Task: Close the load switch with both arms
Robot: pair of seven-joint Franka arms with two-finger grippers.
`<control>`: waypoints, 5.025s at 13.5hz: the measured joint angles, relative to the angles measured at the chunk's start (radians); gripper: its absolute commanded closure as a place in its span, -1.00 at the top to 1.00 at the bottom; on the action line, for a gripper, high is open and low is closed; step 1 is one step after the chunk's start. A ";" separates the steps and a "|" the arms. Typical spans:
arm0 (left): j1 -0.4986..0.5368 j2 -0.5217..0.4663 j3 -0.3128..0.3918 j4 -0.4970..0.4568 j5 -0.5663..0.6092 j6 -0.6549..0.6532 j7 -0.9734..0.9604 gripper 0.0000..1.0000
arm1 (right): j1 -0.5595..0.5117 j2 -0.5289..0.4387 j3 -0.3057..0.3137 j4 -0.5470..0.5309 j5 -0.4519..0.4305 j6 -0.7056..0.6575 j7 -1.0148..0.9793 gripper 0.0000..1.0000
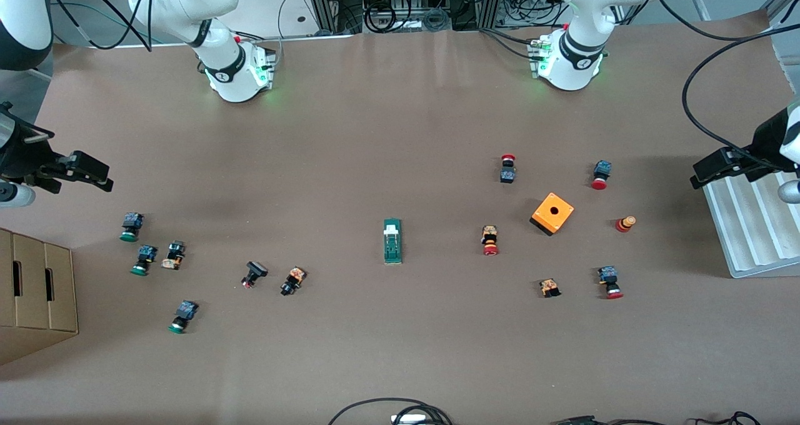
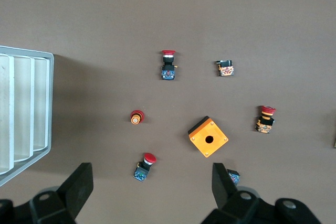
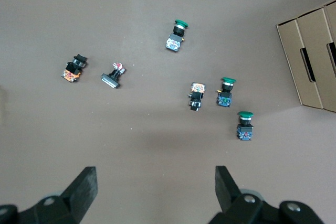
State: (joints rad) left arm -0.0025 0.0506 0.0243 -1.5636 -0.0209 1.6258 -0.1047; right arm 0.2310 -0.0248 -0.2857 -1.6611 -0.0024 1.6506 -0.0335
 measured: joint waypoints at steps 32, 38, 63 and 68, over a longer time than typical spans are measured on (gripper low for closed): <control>-0.046 0.097 -0.298 -0.002 0.006 0.268 -0.058 1.00 | 0.014 -0.004 0.001 0.008 0.000 -0.001 0.000 1.00; -0.237 0.123 -0.308 -0.008 0.236 0.325 -0.336 1.00 | 0.014 -0.004 0.001 0.008 0.000 -0.001 0.000 1.00; -0.758 0.489 -0.311 -0.027 1.142 0.474 -1.761 1.00 | 0.015 -0.004 0.001 0.008 0.000 -0.001 0.000 1.00; -0.797 0.587 -0.311 -0.027 1.388 0.474 -2.021 1.00 | 0.015 -0.004 0.001 0.008 0.000 -0.001 0.000 1.00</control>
State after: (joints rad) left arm -0.8000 0.6375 -0.2868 -1.5906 1.3669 2.0994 -2.1257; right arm 0.2461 -0.0287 -0.2850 -1.6529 -0.0024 1.6493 -0.0335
